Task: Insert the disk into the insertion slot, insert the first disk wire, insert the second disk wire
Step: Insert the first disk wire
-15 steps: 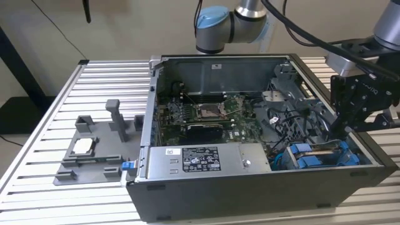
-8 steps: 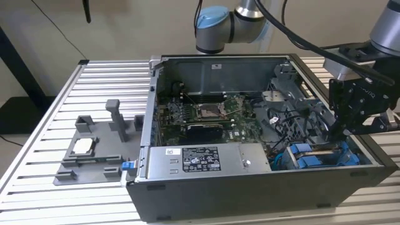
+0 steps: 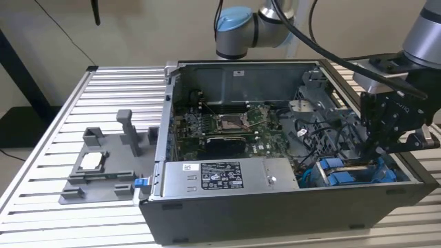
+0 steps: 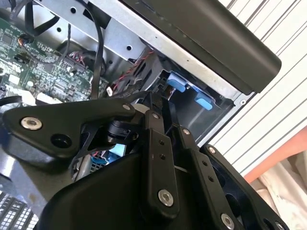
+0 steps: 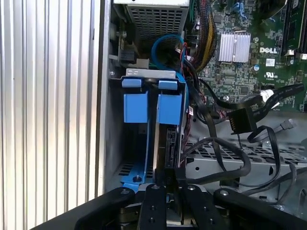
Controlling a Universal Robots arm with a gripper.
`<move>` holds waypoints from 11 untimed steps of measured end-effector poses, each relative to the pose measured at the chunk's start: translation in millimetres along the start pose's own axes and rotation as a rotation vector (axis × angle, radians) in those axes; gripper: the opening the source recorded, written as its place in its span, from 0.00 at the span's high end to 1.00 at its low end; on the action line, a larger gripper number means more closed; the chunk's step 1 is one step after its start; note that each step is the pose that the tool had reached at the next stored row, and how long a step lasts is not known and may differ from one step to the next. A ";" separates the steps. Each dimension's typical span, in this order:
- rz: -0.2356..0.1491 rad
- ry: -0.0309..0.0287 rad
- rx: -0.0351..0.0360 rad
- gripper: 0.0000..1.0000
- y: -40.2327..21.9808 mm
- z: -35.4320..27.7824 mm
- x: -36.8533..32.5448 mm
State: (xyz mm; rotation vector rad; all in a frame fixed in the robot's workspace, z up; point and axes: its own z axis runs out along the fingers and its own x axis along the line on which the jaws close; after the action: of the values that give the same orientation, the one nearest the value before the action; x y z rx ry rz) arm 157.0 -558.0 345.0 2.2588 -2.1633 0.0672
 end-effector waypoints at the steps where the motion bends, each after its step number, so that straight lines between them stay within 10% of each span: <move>1: 0.002 0.0012 -0.0005 0.81 0.3 1.0 -0.2; 11: 0.013 0.0013 -0.0029 0.81 1.9 4.1 -2.9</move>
State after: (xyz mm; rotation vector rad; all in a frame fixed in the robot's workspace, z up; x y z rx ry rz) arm 155.1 -555.3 340.8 2.2423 -2.1765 0.0655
